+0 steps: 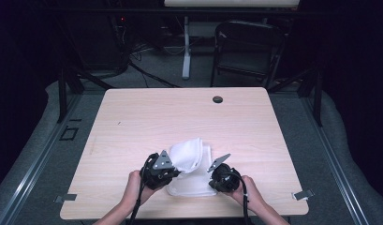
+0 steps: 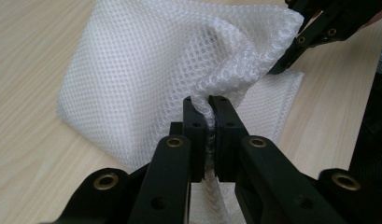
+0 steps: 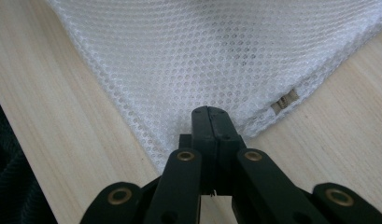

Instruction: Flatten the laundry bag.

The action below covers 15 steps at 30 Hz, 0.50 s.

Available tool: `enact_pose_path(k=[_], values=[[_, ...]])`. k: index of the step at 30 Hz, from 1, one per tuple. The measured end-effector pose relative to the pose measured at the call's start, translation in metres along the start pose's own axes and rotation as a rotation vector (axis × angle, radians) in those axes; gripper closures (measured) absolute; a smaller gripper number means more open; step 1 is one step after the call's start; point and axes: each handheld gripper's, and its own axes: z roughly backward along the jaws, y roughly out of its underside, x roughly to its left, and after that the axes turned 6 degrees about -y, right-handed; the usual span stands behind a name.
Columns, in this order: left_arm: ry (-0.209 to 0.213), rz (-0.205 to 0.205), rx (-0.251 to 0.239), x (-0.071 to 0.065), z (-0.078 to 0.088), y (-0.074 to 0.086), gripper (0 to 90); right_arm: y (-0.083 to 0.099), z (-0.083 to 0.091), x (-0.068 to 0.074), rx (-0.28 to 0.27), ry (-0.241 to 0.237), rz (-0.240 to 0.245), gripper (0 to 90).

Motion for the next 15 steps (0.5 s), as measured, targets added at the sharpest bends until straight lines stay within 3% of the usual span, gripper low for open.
enact_pose_path(k=[4,15], values=[[-0.002,0.031,-0.027,0.007,0.007,0.006,85.8,-0.001,0.001,-0.001,0.019,0.000,0.018,90.0],[-0.024,0.092,-0.034,0.018,0.017,0.016,85.8,0.000,0.001,-0.001,0.006,-0.003,0.011,90.0]])
